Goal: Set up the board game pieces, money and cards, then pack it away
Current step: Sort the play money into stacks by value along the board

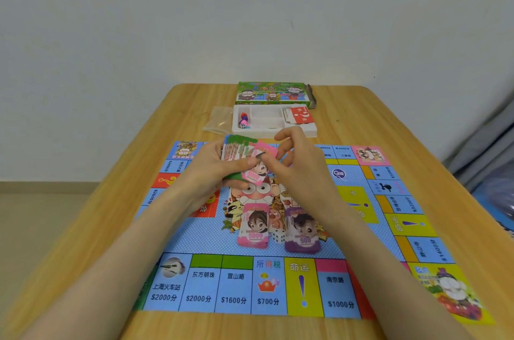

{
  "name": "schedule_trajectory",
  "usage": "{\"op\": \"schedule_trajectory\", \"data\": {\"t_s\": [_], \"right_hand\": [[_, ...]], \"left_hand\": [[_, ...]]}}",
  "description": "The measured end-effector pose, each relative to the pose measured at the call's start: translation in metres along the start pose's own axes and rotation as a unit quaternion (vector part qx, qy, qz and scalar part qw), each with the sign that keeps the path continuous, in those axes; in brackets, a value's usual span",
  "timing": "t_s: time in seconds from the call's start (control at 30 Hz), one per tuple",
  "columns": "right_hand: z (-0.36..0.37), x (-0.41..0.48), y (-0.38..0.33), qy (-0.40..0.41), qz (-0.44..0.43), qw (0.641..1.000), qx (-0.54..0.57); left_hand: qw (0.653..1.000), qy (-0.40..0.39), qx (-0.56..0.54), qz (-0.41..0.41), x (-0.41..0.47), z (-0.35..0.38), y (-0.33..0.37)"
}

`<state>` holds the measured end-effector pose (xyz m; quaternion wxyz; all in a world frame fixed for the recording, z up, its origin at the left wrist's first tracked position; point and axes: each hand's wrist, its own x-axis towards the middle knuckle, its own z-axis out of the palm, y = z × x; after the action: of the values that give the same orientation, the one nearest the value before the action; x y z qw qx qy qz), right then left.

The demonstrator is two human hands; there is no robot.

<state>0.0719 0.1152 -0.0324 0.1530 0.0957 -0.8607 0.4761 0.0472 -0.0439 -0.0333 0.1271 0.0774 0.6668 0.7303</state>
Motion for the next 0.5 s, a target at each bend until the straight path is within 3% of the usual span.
{"op": "schedule_trajectory", "data": {"t_s": [0.23, 0.5], "right_hand": [[0.0001, -0.0005, -0.0013, 0.022, -0.037, 0.999, -0.009], [0.0005, 0.0028, 0.0021, 0.041, -0.035, 0.998, 0.03]], "left_hand": [[1.0, -0.01, -0.007, 0.0, -0.0013, 0.0012, 0.0009], [0.998, 0.041, -0.04, 0.002, 0.0005, -0.0016, 0.0007]]}}
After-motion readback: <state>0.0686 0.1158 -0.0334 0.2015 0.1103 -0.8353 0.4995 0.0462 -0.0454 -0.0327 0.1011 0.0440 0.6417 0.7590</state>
